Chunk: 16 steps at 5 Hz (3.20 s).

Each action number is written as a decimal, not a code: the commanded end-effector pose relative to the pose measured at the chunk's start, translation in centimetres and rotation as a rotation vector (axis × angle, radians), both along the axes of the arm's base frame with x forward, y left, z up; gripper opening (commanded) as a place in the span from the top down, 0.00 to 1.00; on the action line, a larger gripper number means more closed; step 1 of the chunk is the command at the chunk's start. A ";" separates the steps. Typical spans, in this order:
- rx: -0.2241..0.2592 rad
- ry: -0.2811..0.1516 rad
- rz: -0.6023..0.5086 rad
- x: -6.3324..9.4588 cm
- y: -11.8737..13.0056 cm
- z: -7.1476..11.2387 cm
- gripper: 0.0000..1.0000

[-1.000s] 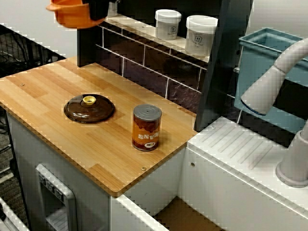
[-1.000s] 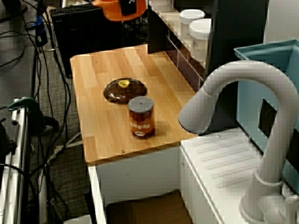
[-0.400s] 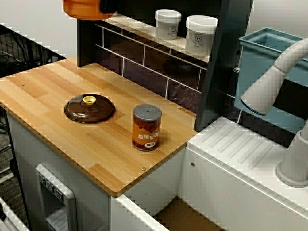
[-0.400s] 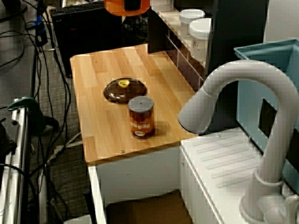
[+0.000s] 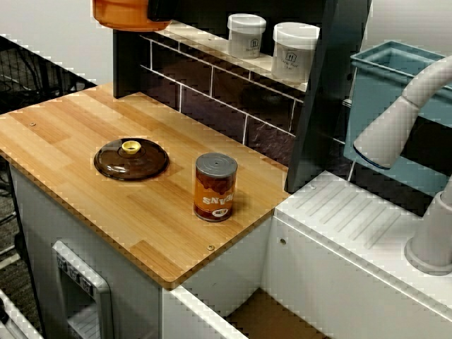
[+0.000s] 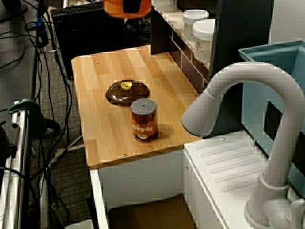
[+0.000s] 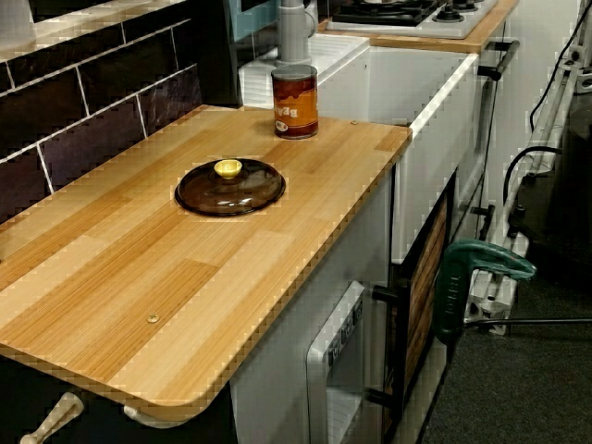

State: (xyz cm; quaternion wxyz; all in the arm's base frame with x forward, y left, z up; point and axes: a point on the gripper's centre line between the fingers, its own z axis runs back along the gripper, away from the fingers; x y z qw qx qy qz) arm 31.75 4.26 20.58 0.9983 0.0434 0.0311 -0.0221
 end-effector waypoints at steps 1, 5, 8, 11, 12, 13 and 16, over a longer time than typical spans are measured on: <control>-0.054 -0.097 -0.041 -1.0 -1.7 2.6 1.00; -0.050 -0.149 -0.115 -4.1 -9.3 1.6 1.00; -0.017 -0.185 -0.143 -5.5 -15.0 -1.4 1.00; 0.028 -0.156 -0.124 -4.0 -16.1 -5.8 1.00; 0.052 -0.142 -0.131 -3.3 -16.4 -7.3 1.00; 0.057 -0.128 -0.123 -2.9 -16.1 -8.3 1.00; 0.054 -0.104 -0.135 -2.1 -15.3 -8.5 1.00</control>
